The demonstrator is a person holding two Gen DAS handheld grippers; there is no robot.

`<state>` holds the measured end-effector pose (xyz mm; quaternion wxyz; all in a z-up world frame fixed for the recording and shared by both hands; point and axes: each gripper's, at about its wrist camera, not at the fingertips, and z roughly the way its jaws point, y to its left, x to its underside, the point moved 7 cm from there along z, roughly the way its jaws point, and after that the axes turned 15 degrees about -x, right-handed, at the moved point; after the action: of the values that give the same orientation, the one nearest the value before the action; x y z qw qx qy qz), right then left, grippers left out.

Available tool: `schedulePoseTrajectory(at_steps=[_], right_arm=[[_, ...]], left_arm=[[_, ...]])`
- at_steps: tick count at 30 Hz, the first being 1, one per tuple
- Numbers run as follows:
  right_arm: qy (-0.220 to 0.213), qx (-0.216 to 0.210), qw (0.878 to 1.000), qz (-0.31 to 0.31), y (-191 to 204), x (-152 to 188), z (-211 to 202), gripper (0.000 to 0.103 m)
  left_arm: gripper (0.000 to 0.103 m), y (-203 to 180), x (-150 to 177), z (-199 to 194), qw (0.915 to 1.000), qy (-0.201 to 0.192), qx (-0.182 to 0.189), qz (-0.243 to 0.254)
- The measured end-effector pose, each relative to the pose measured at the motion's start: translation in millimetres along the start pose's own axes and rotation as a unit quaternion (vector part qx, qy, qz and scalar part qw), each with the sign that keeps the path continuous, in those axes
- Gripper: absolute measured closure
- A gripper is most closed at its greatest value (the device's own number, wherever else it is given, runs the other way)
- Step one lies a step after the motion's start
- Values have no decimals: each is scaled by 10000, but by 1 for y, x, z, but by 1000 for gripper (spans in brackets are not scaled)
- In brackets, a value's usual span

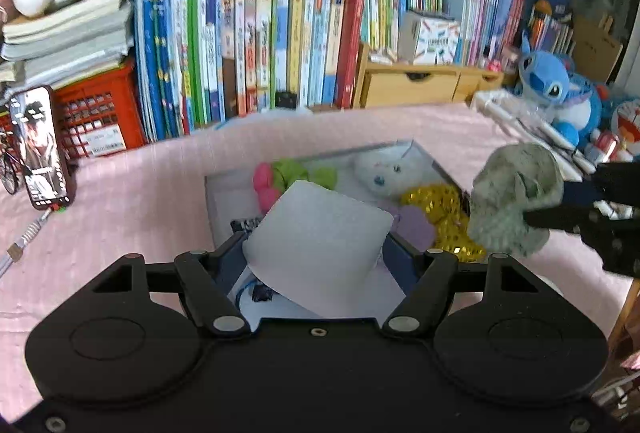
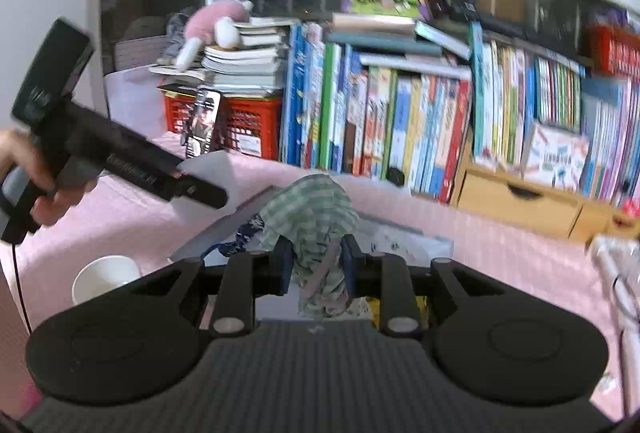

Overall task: Organize soft objects
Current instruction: 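Carry the white pad and green checked cloth over the tray with both grippers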

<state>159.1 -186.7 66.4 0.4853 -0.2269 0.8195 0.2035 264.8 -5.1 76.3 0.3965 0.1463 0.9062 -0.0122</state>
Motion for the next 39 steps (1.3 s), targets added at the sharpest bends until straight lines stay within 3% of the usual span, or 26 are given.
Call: schedulePoseTrajectory(at_steps=[5,10,14,21,39], right_arm=[[200,-123,9969,746,-31,7,18,73],[436,-459,9840,1667,-56,20,38,73],[622,-591,9752,2042,-68,32,51,73],[656,-695,9712,2184,-77,35,70,73],[727,-427,9772,1948,-83,39,76,73]], left_arm=[[32,-3,6,25,9990,433,84,-32],[32,-6,15,44,9976,685,35,76],[32,-8,20,57,9960,859,-24,249],[32,-7,22,75,9948,981,-133,254],[32,-2,22,86,9946,904,-379,341]])
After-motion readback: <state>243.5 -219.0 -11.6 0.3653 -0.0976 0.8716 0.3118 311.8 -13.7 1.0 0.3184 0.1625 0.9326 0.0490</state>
